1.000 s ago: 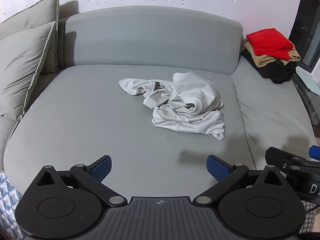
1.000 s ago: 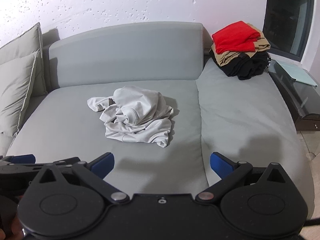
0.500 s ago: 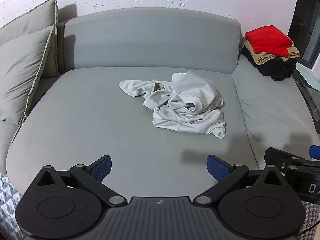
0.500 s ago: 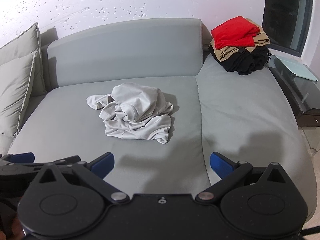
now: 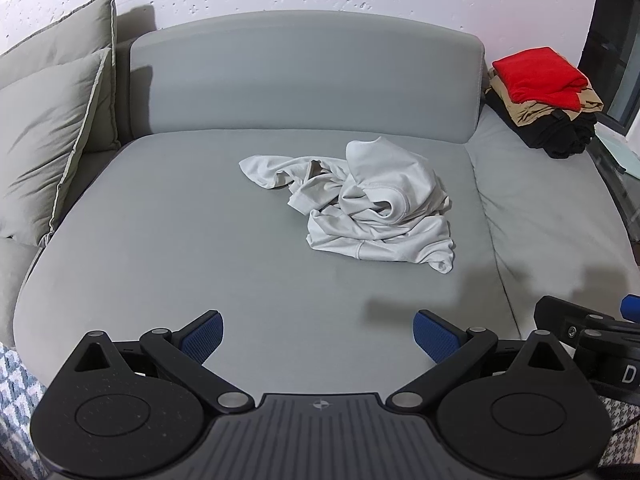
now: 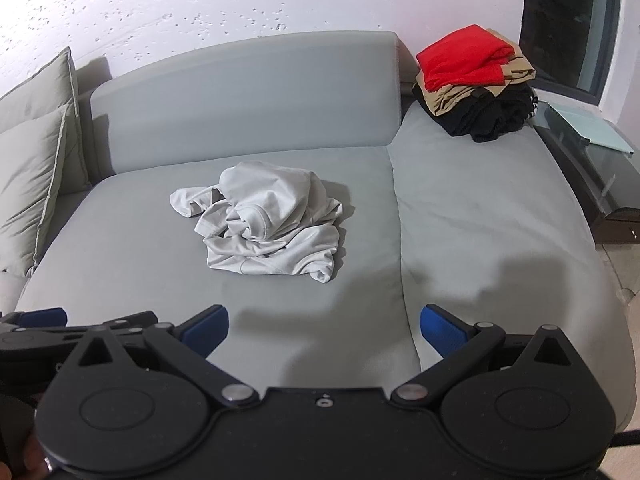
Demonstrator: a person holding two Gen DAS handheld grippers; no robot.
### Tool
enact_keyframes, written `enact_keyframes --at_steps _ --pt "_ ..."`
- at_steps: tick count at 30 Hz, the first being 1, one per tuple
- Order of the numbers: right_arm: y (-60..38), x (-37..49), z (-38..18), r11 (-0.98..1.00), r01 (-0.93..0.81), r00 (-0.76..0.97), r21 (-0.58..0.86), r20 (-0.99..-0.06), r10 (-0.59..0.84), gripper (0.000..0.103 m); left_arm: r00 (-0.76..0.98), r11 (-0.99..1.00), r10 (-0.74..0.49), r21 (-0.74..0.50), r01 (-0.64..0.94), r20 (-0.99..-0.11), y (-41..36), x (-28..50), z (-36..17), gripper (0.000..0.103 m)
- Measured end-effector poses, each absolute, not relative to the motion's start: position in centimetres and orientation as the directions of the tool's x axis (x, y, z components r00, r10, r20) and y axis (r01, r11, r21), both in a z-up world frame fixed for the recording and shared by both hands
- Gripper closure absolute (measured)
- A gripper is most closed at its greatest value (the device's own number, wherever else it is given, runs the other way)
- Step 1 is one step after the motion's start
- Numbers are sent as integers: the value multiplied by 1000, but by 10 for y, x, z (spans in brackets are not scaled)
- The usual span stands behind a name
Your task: Fold clothes
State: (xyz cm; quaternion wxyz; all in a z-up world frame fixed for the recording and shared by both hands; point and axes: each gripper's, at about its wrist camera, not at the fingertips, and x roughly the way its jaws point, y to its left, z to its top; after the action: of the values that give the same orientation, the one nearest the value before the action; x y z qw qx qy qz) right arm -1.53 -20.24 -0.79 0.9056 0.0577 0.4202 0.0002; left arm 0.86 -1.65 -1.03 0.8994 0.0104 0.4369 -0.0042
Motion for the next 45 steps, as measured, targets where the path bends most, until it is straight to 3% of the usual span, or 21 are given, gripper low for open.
enact_keyframes --at_steps 29,37,45 --pt "-203 -11 -6 993 49 638 104 -768 48 0 612 1000 23 26 -5 -790 -6 16 -18 1" --pt "-216 2 -6 975 55 741 217 -663 106 0 614 998 54 35 -44 -787 15 28 -26 2" --pt "-210 37 -23 954 8 797 299 -578 174 0 617 996 73 30 -79 -783 43 54 -39 23"
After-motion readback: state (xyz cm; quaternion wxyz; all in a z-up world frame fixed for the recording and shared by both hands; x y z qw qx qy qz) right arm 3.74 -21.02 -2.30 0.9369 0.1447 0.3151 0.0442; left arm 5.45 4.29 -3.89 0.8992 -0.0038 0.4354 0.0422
